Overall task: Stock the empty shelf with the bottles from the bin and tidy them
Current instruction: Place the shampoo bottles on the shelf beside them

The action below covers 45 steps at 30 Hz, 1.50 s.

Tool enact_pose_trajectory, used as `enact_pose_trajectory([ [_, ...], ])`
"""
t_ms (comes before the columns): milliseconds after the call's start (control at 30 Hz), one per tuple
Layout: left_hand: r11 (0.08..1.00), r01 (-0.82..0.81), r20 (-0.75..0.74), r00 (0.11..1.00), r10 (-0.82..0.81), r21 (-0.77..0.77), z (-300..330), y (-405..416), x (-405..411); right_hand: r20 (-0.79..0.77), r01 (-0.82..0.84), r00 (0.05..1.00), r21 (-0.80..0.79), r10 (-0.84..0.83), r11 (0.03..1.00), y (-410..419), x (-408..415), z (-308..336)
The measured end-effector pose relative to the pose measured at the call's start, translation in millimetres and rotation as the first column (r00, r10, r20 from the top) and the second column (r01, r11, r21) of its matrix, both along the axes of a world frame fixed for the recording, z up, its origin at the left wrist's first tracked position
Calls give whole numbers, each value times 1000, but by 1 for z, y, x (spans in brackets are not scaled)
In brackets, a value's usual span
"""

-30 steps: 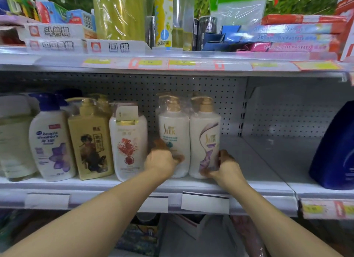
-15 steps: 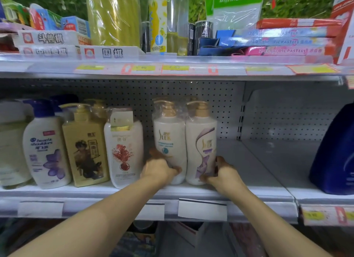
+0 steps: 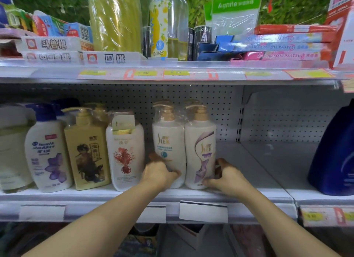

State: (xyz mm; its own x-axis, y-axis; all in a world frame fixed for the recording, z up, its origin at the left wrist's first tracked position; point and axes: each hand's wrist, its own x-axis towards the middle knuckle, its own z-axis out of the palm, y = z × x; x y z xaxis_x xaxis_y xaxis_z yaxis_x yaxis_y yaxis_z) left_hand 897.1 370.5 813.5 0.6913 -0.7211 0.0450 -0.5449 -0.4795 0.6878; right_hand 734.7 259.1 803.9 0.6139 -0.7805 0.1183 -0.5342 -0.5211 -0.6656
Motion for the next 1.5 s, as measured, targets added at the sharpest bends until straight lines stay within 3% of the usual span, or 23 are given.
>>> enact_pose_trajectory([
  [133,1000,-14,-14,1000,14,-7,-1,1,-1,-11,25,1000,-17,-26,1000,5,1,-5],
  [333,1000,-24,89,996,22,21,-2,6,-5,-43,78,996,-48,-80,996,9,4,-7],
  [600,999,-33,29,999,33,-7,6,27,-18,-105,188,973,-168,-207,968,37,2,1],
  [767,1000,-10,142,990,8,14,5,62,-18,-115,179,971,-222,-208,958,75,-10,4],
  [933,984,65,318,941,-116,167,-12,105,-19,-182,110,970,-263,-161,959,121,-13,-10],
  [1133,952,123,315,925,-213,282,-58,153,-21,-301,48,947,-205,-110,978,176,-1,-51],
  [1500,845,146,151,955,-256,514,-187,238,0,-495,8,869,39,12,999,248,12,-177],
])
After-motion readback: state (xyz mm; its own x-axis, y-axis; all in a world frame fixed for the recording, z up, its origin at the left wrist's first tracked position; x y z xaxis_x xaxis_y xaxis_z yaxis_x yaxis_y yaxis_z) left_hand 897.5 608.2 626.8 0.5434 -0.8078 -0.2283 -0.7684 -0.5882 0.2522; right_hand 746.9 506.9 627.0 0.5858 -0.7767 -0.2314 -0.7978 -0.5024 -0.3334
